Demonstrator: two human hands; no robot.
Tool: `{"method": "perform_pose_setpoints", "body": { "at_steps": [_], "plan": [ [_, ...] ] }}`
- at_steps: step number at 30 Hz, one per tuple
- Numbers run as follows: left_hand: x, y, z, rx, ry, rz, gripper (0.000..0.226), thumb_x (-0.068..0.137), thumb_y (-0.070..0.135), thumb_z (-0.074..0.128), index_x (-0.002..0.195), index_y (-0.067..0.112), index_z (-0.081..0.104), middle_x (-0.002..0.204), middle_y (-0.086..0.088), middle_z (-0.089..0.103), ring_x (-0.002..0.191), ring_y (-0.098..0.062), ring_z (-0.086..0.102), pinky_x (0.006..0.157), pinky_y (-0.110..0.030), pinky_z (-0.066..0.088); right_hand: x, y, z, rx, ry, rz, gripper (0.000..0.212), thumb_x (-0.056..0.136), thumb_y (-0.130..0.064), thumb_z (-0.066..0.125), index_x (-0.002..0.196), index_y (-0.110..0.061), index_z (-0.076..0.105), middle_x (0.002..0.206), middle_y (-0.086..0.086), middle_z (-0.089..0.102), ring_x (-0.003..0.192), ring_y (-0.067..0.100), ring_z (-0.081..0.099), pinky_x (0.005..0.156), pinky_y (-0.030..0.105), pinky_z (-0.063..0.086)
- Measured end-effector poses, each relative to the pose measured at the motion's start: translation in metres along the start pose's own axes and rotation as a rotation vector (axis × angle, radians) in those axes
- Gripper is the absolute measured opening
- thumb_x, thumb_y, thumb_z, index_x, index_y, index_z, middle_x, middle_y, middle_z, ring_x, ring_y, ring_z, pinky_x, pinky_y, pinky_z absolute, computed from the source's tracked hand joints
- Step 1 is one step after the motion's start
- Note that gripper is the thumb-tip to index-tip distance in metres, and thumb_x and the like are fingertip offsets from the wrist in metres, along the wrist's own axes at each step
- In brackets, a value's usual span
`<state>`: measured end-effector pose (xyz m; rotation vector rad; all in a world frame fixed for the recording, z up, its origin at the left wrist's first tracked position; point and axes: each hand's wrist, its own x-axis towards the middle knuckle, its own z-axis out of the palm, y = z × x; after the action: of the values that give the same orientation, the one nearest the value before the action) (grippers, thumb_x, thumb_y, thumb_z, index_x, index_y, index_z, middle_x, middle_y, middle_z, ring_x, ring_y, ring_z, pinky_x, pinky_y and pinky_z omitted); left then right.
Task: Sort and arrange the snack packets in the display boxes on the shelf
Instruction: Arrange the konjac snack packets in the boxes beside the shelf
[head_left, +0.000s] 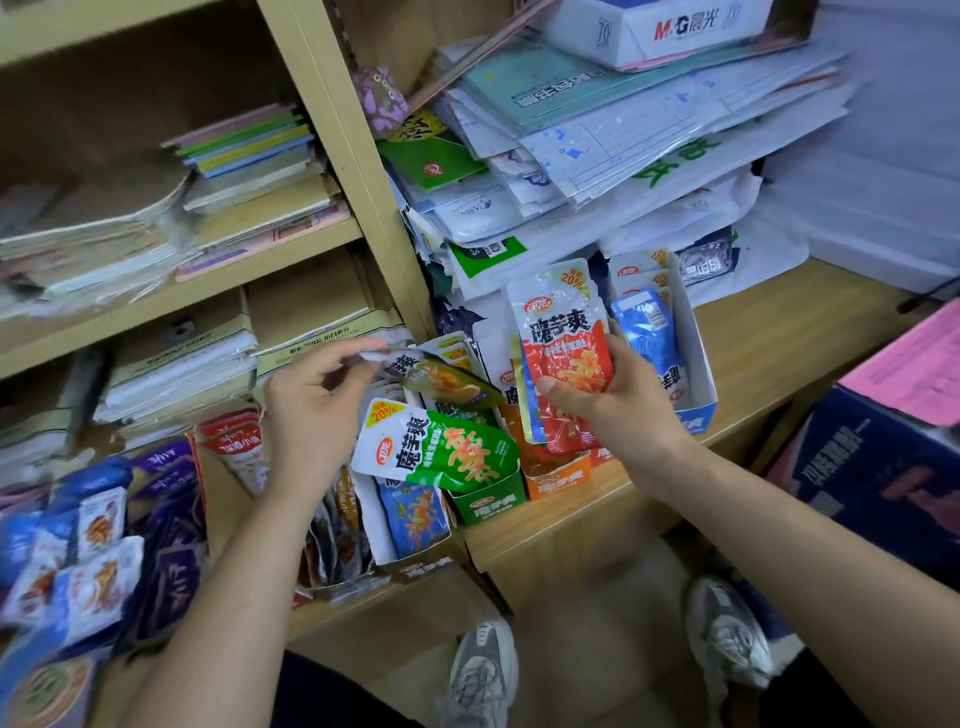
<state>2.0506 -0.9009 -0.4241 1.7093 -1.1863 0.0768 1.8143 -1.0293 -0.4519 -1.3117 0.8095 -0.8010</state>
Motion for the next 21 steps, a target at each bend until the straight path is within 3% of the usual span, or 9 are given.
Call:
{"method": "perform_pose_setpoints", "body": {
  "at_steps": [3, 5, 10, 12, 17, 21],
  "plan": [
    [0.01, 0.001, 0.002, 0.035, -0.027, 0.037, 0.018, 0.09, 0.002, 0.07, 0.099, 0.016, 0.077, 0.1, -0.002, 0.067, 0.089, 0.004, 0.06, 0.079, -0.011, 0.045, -0.001, 0.0, 0.0, 0.005, -0.004, 0.007, 0.041, 0.084, -0.025, 0.078, 0.117, -0.028, 0.054, 0.104, -0.007, 0.07, 0.083, 0.003, 0.072, 0.061, 0.017, 0.056],
    [0.014, 0.001, 0.002, 0.067, -0.08, 0.055, 0.015, 0.09, 0.003, 0.069, 0.102, 0.008, 0.077, 0.097, -0.002, 0.064, 0.088, 0.007, 0.058, 0.078, -0.007, 0.042, -0.001, 0.0, -0.001, 0.009, -0.003, 0.009, 0.039, 0.084, -0.025, 0.078, 0.115, -0.028, 0.054, 0.104, -0.007, 0.071, 0.083, 0.003, 0.073, 0.061, 0.017, 0.056],
    [0.015, 0.0, -0.006, 0.037, -0.172, 0.002, 0.025, 0.094, 0.0, 0.063, 0.105, 0.02, 0.073, 0.08, 0.027, 0.07, 0.076, 0.018, 0.06, 0.067, -0.002, 0.04, 0.0, 0.001, 0.0, 0.0, 0.004, 0.021, 0.04, 0.084, -0.026, 0.079, 0.115, -0.028, 0.055, 0.104, -0.006, 0.071, 0.084, 0.005, 0.073, 0.063, 0.019, 0.057],
    [0.014, -0.001, -0.009, 0.017, -0.175, 0.003, 0.028, 0.094, 0.0, 0.063, 0.103, 0.024, 0.073, 0.087, 0.034, 0.07, 0.086, 0.013, 0.065, 0.073, -0.004, 0.045, 0.0, 0.002, 0.0, -0.003, 0.008, 0.025, 0.038, 0.083, -0.026, 0.079, 0.112, -0.029, 0.055, 0.104, -0.007, 0.071, 0.083, 0.003, 0.073, 0.061, 0.018, 0.056],
    [0.013, -0.013, -0.018, -0.1, -0.187, 0.006, 0.02, 0.094, -0.006, 0.059, 0.099, 0.007, 0.073, 0.113, 0.005, 0.073, 0.113, -0.007, 0.067, 0.096, -0.023, 0.053, 0.002, 0.003, 0.002, -0.008, 0.006, 0.032, 0.041, 0.083, -0.027, 0.078, 0.116, -0.028, 0.053, 0.104, -0.007, 0.07, 0.08, -0.001, 0.072, 0.055, 0.014, 0.053],
    [0.013, -0.018, -0.024, -0.174, -0.147, -0.039, 0.026, 0.092, -0.009, 0.061, 0.094, 0.014, 0.073, 0.113, 0.009, 0.074, 0.117, -0.012, 0.066, 0.097, -0.026, 0.052, 0.003, 0.005, 0.005, -0.051, 0.017, 0.021, 0.046, 0.083, -0.029, 0.079, 0.121, -0.026, 0.055, 0.104, -0.007, 0.071, 0.084, 0.003, 0.073, 0.058, 0.016, 0.054]
  ]
}}
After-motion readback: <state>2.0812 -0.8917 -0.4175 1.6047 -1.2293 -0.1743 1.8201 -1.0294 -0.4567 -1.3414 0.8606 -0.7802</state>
